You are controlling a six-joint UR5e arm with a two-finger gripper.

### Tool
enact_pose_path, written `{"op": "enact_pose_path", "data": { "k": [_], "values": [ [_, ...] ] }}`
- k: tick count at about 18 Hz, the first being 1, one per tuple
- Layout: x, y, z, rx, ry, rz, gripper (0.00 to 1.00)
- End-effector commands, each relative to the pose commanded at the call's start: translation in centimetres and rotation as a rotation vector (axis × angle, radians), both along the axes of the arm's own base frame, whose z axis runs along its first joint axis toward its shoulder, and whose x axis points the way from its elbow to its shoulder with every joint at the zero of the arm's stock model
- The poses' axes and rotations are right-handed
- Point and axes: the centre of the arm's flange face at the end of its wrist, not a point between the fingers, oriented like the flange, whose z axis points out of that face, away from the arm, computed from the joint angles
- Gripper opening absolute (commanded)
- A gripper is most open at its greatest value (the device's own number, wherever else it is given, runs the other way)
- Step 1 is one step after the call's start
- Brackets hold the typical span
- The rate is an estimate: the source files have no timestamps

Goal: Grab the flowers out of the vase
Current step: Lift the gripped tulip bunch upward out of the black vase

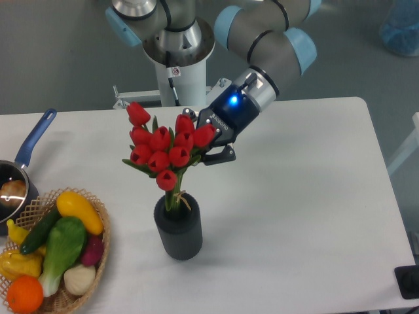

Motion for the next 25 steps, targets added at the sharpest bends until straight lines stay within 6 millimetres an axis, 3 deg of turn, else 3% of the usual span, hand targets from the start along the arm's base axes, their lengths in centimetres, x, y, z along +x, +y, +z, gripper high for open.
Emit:
{"op": "enact_pose_path", "data": {
  "k": [4, 9, 17, 19, 25],
  "values": [
    [0.1, 0.1, 0.8, 0.002, -0.005, 0.004, 0.04],
    [-0.3, 0.4, 3.4, -0.016, -0.047, 0.03, 0.04],
    [-1.2, -0.3, 4.0, -0.01, -0.034, 0.05, 0.04],
    [-2.5, -1.2, 5.1, -0.006, -0.011, 0.078, 0.04],
    [-3.6, -3.6, 6.5, -0.001, -0.004, 0.134, 0.04]
  ]
}}
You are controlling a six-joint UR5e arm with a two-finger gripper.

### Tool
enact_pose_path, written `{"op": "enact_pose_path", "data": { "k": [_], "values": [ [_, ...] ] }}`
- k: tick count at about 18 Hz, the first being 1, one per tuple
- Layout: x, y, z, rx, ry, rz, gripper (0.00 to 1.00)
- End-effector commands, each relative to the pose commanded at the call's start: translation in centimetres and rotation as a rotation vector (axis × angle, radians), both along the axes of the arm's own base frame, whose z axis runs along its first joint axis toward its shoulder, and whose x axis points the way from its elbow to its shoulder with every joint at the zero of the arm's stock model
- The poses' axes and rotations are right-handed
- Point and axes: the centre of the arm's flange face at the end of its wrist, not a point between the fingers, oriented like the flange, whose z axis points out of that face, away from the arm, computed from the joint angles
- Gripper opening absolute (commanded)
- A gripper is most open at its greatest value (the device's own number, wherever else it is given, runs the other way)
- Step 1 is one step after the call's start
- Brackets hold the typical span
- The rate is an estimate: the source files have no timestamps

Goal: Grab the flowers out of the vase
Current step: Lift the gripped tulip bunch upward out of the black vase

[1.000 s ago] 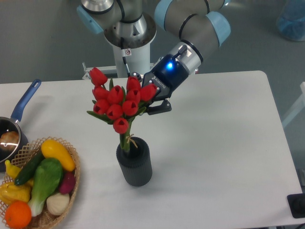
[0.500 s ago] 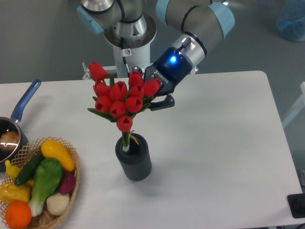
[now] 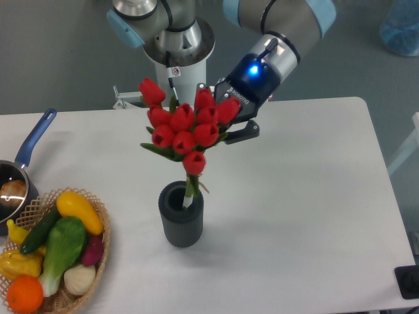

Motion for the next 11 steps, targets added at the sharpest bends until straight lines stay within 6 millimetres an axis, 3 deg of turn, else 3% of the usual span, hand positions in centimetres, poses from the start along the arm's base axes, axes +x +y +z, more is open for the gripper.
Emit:
{"op": "enact_pose_path", "data": {
  "k": [3, 11],
  "values": [
    [0.8, -0.6, 1.4, -0.014, -0.039, 0.026, 0.04],
    [1.9, -1.0, 2.7, -0.016, -0.061, 0.041, 0.04]
  ]
}}
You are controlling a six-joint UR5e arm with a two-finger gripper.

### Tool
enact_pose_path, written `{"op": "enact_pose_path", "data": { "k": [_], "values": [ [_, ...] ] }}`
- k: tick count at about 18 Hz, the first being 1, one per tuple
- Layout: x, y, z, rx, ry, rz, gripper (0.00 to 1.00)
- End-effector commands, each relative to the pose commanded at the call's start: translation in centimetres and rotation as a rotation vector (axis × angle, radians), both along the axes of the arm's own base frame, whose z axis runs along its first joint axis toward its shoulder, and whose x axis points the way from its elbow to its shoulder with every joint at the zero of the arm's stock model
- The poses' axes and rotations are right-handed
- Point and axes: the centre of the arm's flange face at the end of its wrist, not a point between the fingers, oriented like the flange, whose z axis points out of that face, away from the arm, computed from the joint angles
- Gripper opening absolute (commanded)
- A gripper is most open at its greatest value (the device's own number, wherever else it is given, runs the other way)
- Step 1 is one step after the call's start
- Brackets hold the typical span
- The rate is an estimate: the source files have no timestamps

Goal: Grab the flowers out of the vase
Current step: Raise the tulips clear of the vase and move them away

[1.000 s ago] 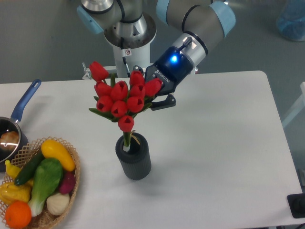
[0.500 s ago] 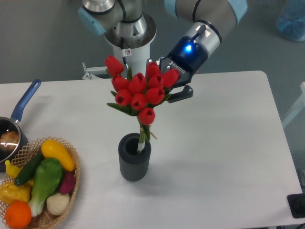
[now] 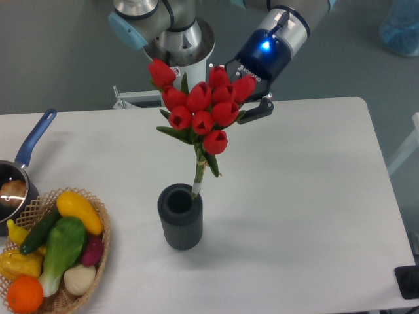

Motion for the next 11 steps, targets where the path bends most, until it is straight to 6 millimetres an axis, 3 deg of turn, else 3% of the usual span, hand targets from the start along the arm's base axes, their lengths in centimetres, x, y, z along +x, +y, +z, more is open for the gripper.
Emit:
{"op": "enact_pose_path", "data": {
  "k": [3, 6, 11],
  "values": [
    [-0.5, -0.2, 0.4, 0.0, 0.01, 0.009, 0.04],
    [-3.3, -2.7, 0.3, 0.003, 0.017, 0.075, 0.04],
    [-4.7, -3.4, 0.8, -0.001, 0.026, 0.098, 0.04]
  ]
}}
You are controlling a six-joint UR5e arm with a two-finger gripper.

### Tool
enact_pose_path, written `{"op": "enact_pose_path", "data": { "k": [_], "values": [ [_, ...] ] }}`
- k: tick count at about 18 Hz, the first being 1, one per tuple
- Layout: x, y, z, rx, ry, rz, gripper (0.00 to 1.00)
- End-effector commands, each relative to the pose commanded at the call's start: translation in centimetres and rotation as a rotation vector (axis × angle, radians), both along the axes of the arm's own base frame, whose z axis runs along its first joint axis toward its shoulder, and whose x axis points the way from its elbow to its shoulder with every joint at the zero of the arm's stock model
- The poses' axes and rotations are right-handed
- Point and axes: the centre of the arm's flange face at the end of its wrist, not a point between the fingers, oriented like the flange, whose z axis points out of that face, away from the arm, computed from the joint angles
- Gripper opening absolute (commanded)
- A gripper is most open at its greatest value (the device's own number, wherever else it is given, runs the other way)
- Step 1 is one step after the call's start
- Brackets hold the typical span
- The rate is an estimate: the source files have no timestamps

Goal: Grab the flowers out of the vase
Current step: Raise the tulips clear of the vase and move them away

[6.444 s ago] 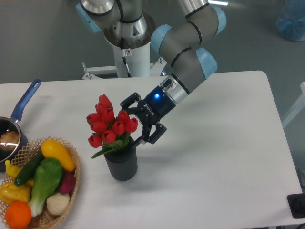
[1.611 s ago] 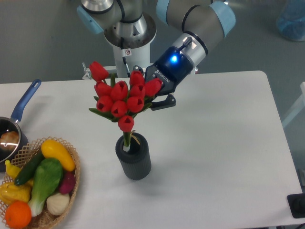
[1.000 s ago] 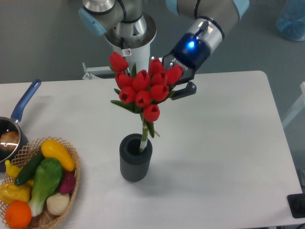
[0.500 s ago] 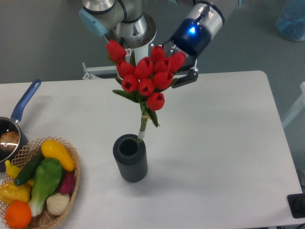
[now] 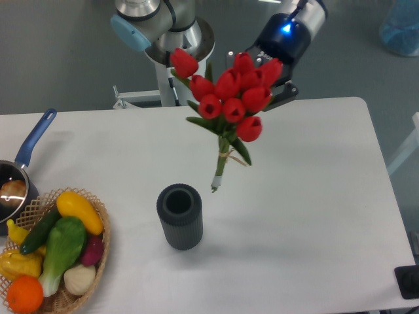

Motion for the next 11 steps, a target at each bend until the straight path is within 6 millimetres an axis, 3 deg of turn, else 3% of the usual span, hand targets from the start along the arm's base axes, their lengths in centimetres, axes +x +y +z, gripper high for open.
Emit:
{"op": "enact_pose_path", "data": {
  "k": [11],
  "values": [
    [-0.7, -1.4, -0.6, -0.005, -0.015, 0.032, 0.04]
  ]
}}
